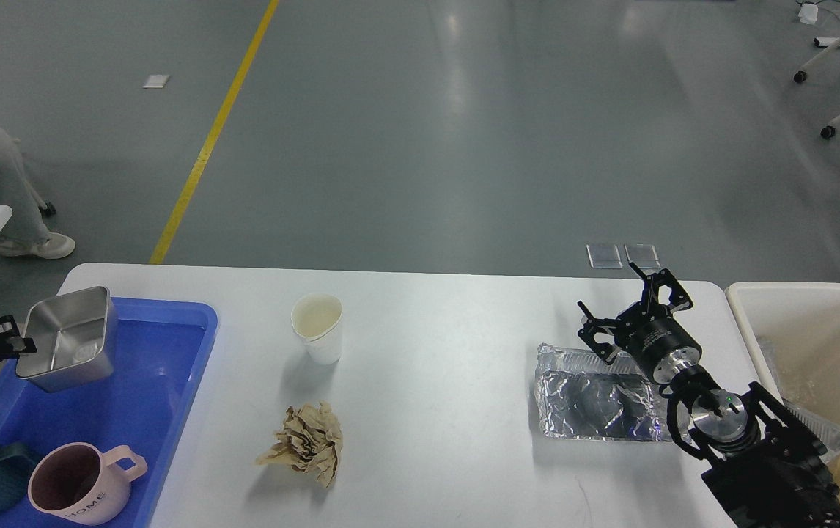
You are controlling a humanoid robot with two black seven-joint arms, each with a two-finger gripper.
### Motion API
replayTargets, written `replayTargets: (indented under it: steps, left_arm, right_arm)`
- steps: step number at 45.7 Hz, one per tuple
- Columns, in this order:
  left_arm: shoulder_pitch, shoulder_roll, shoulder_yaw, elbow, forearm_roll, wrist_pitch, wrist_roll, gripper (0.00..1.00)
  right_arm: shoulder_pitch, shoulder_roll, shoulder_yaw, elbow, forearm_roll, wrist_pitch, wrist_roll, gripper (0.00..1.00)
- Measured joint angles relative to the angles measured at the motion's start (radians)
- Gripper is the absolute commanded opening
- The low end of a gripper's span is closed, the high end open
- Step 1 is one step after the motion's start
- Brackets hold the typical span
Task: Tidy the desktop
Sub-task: 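Lower the steel tray into the blue tray and release it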
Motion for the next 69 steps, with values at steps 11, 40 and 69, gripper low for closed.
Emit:
replayTargets:
  steps: [11, 40, 69]
  left_arm:
    - [0.018, -0.158, 0.042, 0.119, -0.005, 0.104, -0.011, 0.01]
    - [0.019, -0.261, 0.11, 0.239, -0.017, 0.247, -0.007, 0.21]
    - [-0.032, -0.222, 0.078, 0.224, -0.28, 0.262, -0.045, 0.72]
  right_arm:
    - [-0.002, 0.0, -0.001, 0.0, 0.0, 0.0, 0.0, 1.0]
    - [0.0, 0.0, -0.002, -0.002, -0.029, 0.0, 0.0, 1.0]
    - [0.007, 0.001, 0.0, 0.004, -0.029, -0.002, 0.0, 1.0]
